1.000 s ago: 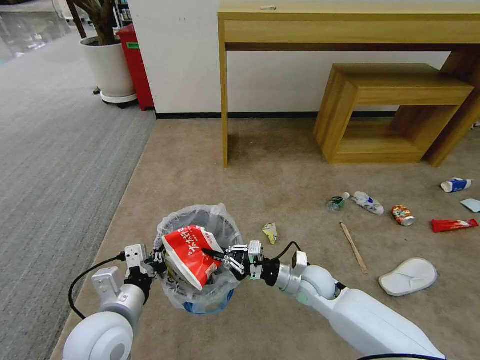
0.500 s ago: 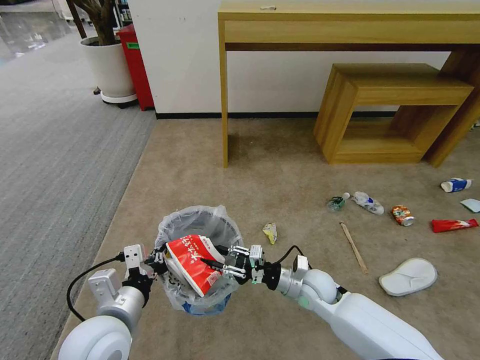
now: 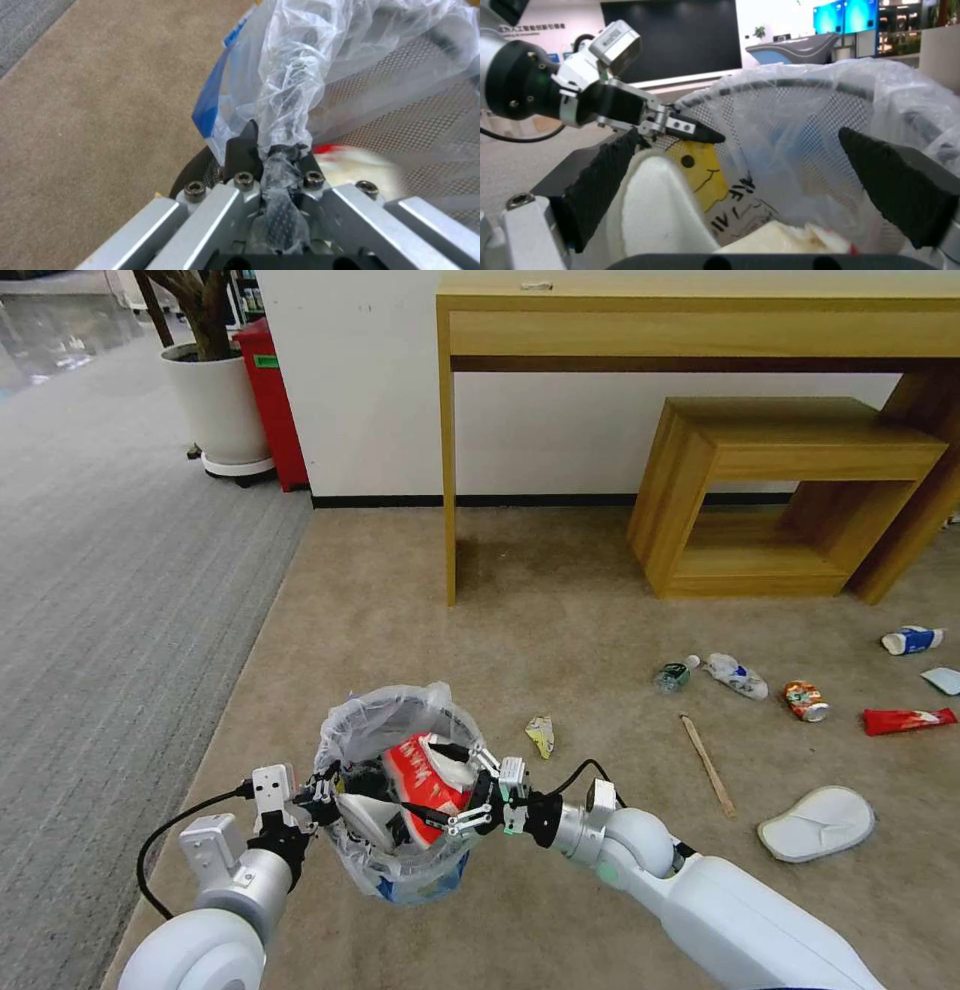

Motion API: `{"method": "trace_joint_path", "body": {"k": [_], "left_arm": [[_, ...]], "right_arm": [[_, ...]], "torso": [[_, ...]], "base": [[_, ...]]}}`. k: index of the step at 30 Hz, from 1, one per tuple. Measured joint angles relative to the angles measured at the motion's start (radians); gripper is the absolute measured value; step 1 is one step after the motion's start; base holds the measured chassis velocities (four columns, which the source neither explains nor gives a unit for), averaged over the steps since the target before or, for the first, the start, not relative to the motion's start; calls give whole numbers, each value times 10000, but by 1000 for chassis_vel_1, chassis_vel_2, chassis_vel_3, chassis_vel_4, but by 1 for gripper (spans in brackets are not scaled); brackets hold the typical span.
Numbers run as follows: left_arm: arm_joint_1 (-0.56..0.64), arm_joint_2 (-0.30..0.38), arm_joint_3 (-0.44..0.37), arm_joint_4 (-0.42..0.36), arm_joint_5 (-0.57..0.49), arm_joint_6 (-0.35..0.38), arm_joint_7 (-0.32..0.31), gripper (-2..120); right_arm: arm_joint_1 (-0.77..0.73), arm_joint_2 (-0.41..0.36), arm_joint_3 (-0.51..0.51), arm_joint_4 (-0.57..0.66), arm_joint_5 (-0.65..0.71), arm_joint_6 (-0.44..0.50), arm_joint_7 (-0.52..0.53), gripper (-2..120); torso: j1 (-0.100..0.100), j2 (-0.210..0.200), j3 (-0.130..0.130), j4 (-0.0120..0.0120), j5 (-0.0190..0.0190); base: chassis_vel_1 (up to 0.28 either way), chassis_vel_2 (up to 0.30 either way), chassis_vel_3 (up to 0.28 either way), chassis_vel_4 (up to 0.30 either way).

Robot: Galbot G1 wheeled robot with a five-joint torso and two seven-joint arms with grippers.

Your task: Pick up the trash bin and place the garbage on the floor into it.

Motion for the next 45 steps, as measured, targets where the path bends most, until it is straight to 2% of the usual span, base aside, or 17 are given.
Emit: {"method": "trace_joint_path", "body": {"k": [12,24,34,45], "left_arm": [[-7,-90,188,360,117,-81,34,1],[-117,-148,213,697,197,-94,22,1],[-300,-258,122,1260,244,-160,22,1],[-422,-447,-3,1486,277,-254,21,1]], "right_arm": [[-126,-46,411,183,30,-9,75,100],[-160,-32,373,627,368,-81,209,100],[-348,75,1074,1931,1272,-398,1223,100],[-835,358,2291,2594,1283,-494,2809,100]], "torso": [[0,0,1,0,1],[0,0,1,0,0],[0,0,0,0,0],[0,0,0,0,0]], "base": [[0,0,0,0],[0,0,0,0],[0,0,0,0],[0,0,0,0]]}}
